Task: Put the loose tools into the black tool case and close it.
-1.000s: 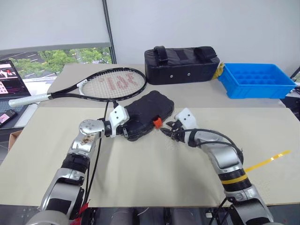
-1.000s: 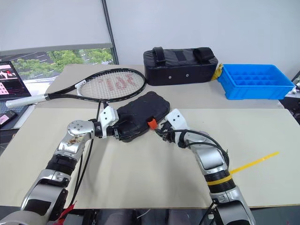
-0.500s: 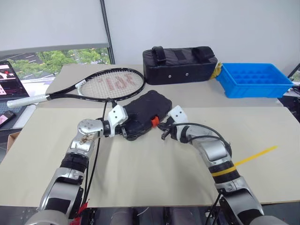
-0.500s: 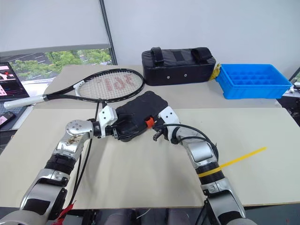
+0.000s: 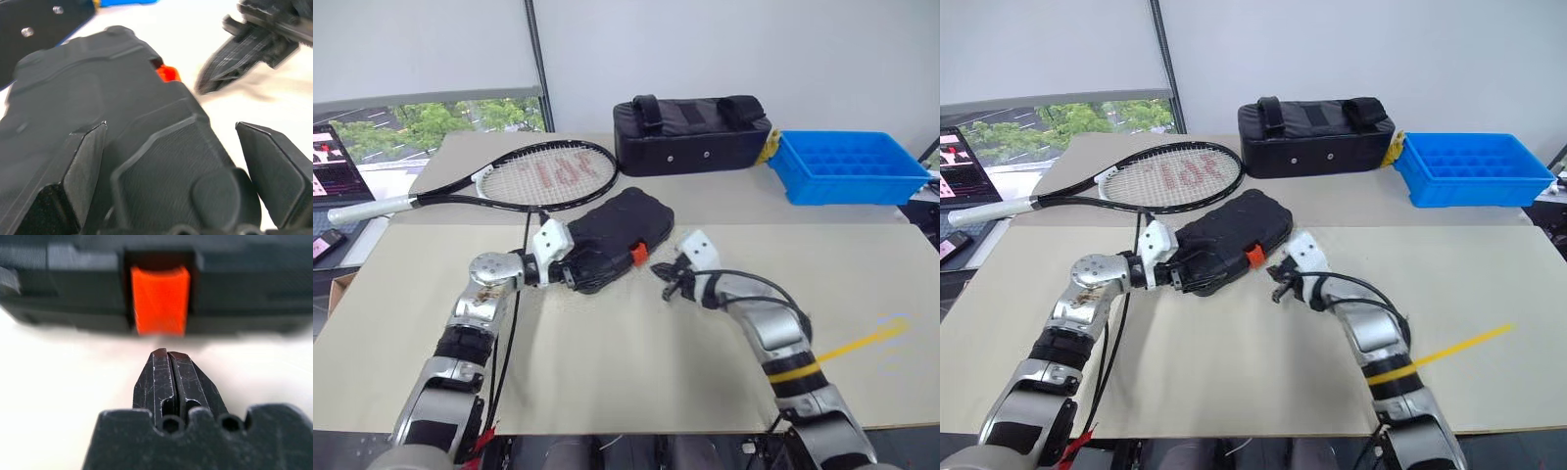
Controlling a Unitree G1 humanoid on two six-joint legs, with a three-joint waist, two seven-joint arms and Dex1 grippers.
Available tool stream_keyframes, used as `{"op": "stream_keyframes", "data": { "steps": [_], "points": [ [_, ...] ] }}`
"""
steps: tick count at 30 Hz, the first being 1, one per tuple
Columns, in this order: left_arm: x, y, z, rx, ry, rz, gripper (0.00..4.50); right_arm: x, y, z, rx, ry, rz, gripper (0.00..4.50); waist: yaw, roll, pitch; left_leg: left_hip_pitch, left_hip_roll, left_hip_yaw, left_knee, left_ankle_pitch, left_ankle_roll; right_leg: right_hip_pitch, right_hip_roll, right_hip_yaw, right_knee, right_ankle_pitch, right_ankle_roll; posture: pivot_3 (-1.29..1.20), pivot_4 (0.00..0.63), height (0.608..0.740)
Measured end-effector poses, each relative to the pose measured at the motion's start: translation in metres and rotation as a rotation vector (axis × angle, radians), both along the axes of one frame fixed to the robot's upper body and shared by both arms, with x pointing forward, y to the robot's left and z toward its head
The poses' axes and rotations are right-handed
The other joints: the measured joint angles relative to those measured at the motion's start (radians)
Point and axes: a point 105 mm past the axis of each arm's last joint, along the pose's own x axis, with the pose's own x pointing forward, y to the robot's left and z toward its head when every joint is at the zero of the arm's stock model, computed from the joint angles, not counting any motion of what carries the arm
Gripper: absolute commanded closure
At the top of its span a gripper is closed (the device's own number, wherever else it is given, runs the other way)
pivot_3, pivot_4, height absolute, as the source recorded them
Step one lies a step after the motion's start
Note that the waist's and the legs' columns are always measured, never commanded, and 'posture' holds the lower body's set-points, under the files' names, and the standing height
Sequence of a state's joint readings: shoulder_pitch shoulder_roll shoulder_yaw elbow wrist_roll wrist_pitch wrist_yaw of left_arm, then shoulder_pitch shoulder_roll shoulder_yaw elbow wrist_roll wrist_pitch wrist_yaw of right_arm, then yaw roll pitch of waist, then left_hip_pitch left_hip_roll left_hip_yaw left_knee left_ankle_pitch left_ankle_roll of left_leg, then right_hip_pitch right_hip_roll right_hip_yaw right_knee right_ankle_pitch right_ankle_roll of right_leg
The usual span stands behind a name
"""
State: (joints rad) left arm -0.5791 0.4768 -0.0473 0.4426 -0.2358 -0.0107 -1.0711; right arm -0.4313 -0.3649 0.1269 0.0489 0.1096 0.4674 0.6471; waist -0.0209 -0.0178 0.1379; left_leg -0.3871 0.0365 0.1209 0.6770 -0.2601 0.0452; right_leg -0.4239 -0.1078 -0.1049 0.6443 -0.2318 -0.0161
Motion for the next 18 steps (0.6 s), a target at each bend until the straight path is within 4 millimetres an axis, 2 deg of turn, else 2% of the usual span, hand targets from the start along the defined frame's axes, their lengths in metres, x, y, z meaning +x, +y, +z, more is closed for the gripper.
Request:
{"op": "stream_keyframes", "data": {
  "steps": [2, 3, 4, 6, 7, 10, 11, 12, 13, 15, 18],
  "points": [
    [0.000, 0.018, 0.003, -0.032, 0.026, 0.059, 0.00, -0.006, -0.018, 0.002, 0.045, -0.019, 0.003, 4.47, -0.004, 0.000, 0.000, 0.000, 0.000, 0.000, -0.001, 0.000, 0.000, 0.000, 0.001, 0.000, -0.001, -0.001, 0.001, 0.00, 0.150, 0.712],
    [-0.001, 0.025, 0.004, -0.044, 0.033, 0.082, 0.00, -0.009, -0.023, 0.004, 0.062, -0.031, 0.011, 3.91, -0.007, 0.000, 0.000, 0.001, 0.001, 0.000, -0.002, 0.000, 0.000, 0.000, 0.001, 0.000, -0.001, -0.002, 0.004, 0.00, 0.150, 0.712],
    [-0.007, 0.044, 0.006, -0.071, 0.055, 0.140, 0.00, -0.014, -0.035, 0.008, 0.081, -0.058, 0.022, 3.63, -0.014, 0.000, 0.001, 0.001, 0.001, 0.000, -0.003, 0.000, -0.001, 0.000, 0.001, 0.001, -0.001, -0.002, 0.004, 0.00, 0.150, 0.712],
    [-0.027, 0.069, 0.003, -0.109, 0.089, 0.204, 0.00, -0.023, -0.060, 0.009, 0.069, -0.094, 0.021, 3.10, -0.019, 0.000, 0.002, 0.001, 0.001, 0.000, -0.005, 0.000, -0.001, 0.000, 0.000, 0.002, -0.003, -0.002, 0.004, 0.00, 0.150, 0.712],
    [-0.037, 0.075, -0.002, -0.121, 0.113, 0.217, 0.00, -0.026, -0.075, 0.007, 0.056, -0.094, 0.004, 2.73, -0.017, 0.000, 0.002, 0.002, 0.001, 0.000, -0.006, 0.000, -0.001, 0.001, -0.001, 0.003, -0.004, -0.002, 0.004, 0.00, 0.150, 0.712],
    [-0.063, 0.081, -0.015, -0.117, 0.171, 0.231, 0.00, -0.031, -0.094, 0.005, 0.068, -0.121, -0.007, 1.73, -0.009, 0.000, 0.003, 0.002, 0.001, 0.000, -0.006, 0.001, -0.002, 0.001, -0.001, 0.005, -0.005, -0.002, 0.004, 0.00, 0.150, 0.712],
    [-0.075, 0.082, -0.022, -0.099, 0.183, 0.249, 0.00, -0.034, -0.097, 0.003, 0.082, -0.129, 0.007, 1.23, -0.004, 0.000, 0.003, 0.002, 0.001, 0.000, -0.007, 0.000, -0.002, 0.001, -0.001, 0.005, -0.005, -0.003, 0.004, 0.00, 0.150, 0.712],
    [-0.079, 0.082, -0.025, -0.092, 0.191, 0.255, 0.00, -0.036, -0.100, 0.002, 0.088, -0.128, 0.005, 1.02, -0.001, 0.000, 0.003, 0.002, 0.001, 0.000, -0.007, 0.000, -0.002, 0.001, -0.002, 0.005, -0.005, -0.003, 0.004, 0.00, 0.150, 0.712],
    [-0.084, 0.084, -0.031, -0.076, 0.202, 0.277, 0.00, -0.038, -0.104, -0.002, 0.096, -0.122, 0.007, 0.54, 0.005, 0.001, 0.004, 0.002, 0.001, 0.000, -0.007, 0.000, -0.002, 0.001, -0.002, 0.006, -0.005, -0.003, 0.004, 0.00, 0.150, 0.712],
    [-0.090, 0.088, -0.042, -0.042, 0.202, 0.341, 0.00, -0.044, -0.112, -0.008, 0.095, -0.110, 0.006, 0.04, 0.015, 0.001, 0.004, 0.002, 0.001, -0.001, -0.007, 0.000, -0.002, 0.001, -0.002, 0.005, -0.006, -0.003, 0.004, 0.00, 0.150, 0.712],
    [-0.095, 0.089, -0.051, -0.033, 0.206, 0.389, 0.00, -0.046, -0.117, -0.011, 0.093, -0.113, 0.006, 0.04, 0.022, 0.002, 0.004, 0.002, 0.001, 0.000, -0.007, 0.000, -0.001, 0.001, -0.002, 0.006, -0.006, -0.003, 0.004, 0.00, 0.150, 0.712]
  ]
}}
